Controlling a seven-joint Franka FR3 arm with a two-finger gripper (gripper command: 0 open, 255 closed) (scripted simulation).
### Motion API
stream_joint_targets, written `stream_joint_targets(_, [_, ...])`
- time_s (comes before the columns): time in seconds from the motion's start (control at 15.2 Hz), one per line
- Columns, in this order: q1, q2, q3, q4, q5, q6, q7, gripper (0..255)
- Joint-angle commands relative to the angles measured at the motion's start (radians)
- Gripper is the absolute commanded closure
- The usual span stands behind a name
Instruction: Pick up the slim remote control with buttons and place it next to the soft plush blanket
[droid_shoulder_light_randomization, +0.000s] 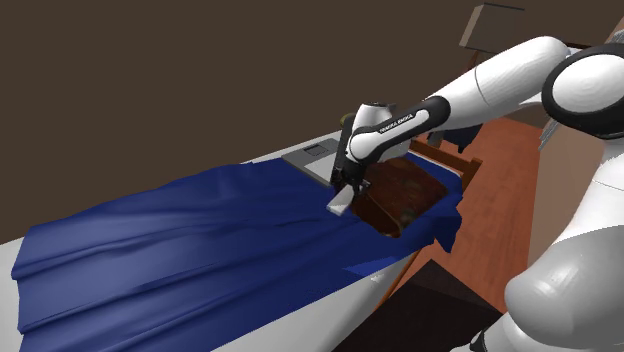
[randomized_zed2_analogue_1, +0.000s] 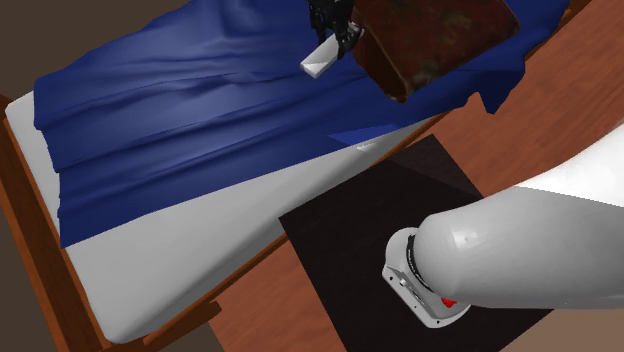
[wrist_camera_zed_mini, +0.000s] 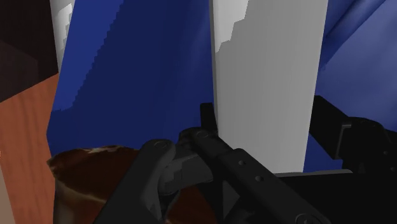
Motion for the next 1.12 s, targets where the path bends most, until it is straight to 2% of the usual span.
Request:
stream_joint_targets(0.0, [0.003,0.019,-0.005,-0.006,-0.012,0.025,0.007,255])
stream_joint_targets(1.06, [0.051,0.200,-0.069,-0.003,-0.114,0.194,0.076,255])
